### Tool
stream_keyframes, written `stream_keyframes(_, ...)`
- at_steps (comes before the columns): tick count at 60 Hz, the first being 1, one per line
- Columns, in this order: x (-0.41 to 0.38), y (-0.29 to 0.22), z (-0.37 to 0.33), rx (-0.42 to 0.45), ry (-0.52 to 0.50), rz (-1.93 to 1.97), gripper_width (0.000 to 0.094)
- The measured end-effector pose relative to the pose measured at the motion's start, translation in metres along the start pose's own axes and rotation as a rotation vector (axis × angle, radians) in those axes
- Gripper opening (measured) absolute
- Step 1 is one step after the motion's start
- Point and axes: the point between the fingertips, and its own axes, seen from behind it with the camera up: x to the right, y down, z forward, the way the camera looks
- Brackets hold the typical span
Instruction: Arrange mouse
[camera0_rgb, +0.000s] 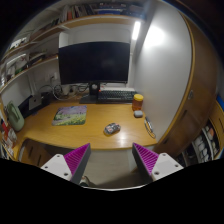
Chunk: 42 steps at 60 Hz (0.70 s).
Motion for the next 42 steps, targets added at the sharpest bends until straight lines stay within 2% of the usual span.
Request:
stream_keyframes(19,-0.007,0.005,0.054,0.032,-0.013,0.013,0.0863)
stream_keyframes(42,-0.030,0.008,0.158,0.104,-0.031,0.036,0.0863)
